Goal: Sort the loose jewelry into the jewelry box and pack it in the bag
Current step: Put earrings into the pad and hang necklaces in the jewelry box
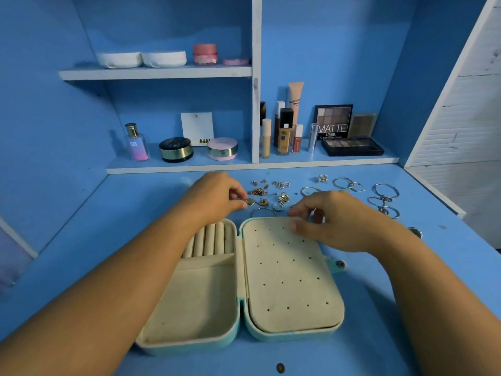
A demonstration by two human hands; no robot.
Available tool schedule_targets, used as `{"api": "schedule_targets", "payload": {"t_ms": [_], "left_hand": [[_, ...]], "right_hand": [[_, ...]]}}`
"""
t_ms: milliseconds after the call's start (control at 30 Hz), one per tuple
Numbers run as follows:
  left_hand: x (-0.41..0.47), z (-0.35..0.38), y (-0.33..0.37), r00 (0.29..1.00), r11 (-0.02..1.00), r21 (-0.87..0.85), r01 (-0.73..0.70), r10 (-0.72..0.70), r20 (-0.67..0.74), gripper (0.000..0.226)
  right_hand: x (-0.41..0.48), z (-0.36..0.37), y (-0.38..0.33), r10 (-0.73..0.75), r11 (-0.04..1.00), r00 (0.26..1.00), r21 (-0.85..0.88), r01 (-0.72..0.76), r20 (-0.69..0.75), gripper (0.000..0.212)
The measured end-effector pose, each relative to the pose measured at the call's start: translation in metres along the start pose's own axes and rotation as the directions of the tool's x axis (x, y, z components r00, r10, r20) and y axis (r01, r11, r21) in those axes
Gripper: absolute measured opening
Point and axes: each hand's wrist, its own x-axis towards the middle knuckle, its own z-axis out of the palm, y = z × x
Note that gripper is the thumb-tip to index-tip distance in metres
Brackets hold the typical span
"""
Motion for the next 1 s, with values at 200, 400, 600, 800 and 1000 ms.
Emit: {"api": "schedule_targets", "payload": {"t_ms": [200, 400, 600, 800, 1000], "left_hand": [[-0.001, -0.001, 0.002, 1.000, 1.000, -0.023, -0.001, 0.001, 0.014, 0.009], [-0.010, -0.013, 0.010, 0.997, 0.997, 0.011, -0.072, 0.072, 0.024, 0.006], [-0.053, -0.023, 0.037, 0.987, 0.956, -0.261, -0.136, 0.152, 0.042, 0.012], [-0.068, -0.006, 0.038, 0.978, 0.931, -0.327, -0.163, 0.197, 0.072, 0.011], [-0.069, -0.004, 0.036, 0.971, 0.899, -0.370, -0.236, 0.237, -0.045, 0.012]], "right_hand": [[0.000, 0.001, -0.003, 0.028, 1.000, 1.000, 0.009, -0.028, 0.009, 0.024], [0.000, 0.003, -0.005, 0.062, 0.994, 0.998, 0.096, -0.061, -0.007, 0.022], [0.001, 0.003, -0.005, 0.163, 0.973, 0.987, 0.167, -0.161, -0.001, 0.021], [0.000, 0.000, -0.006, 0.206, 0.933, 0.977, 0.293, -0.211, 0.047, 0.017], [0.003, -0.004, -0.007, 0.215, 0.744, 0.971, 0.626, -0.232, 0.104, 0.013]]}}
